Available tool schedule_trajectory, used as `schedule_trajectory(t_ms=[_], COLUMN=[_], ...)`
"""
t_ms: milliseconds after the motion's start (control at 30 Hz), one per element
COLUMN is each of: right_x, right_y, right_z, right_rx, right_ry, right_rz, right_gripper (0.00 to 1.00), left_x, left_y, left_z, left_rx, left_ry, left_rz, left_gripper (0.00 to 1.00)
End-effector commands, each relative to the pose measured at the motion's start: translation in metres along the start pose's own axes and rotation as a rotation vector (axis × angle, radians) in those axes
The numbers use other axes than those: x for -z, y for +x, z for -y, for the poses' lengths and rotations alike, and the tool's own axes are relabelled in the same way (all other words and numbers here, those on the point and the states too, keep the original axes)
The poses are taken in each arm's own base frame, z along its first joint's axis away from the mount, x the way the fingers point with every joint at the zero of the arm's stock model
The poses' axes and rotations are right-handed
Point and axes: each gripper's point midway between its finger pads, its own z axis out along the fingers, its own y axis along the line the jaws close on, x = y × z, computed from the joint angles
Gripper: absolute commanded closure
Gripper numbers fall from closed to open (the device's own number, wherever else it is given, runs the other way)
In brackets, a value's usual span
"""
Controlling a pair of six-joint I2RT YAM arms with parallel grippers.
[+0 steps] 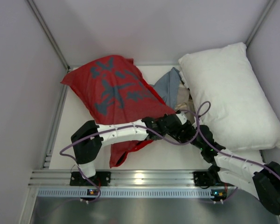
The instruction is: Remove the pillowcase from the pillow
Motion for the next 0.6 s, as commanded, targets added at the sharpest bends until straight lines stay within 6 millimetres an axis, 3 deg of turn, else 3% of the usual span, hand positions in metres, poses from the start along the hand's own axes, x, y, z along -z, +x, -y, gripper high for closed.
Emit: schedule_trajectory(t_ms=[0,33,267,567], right_x=[0.001,0.001,-0.013,-0.028], right_y=[-0.016,-0.017,-0.011,-0.006], right_z=[-0.037,-0.038,-0.028,-0.044], right_rx=[0.021,0.024,0.014,0.026], right_ry=[-0.125,-0.125,-0.094,-0.128], right_rz=[0.084,0.087,0.065,0.066], right_gripper=[0.46,0.46,0.50,0.54], left_x=[0.002,0.003,0.026,0.037], left_y=[-0.009,-0.009,-0.025,-0.030], left_z=[0.001,0.002,-0.004,0.003], left_rx=[0.047,0.049,0.092,0.117], left_ry=[0.047,0.056,0.111,0.196], left_rz=[0.046,0.048,0.116,0.145], left_gripper=[0.85,1.00,1.00,1.00])
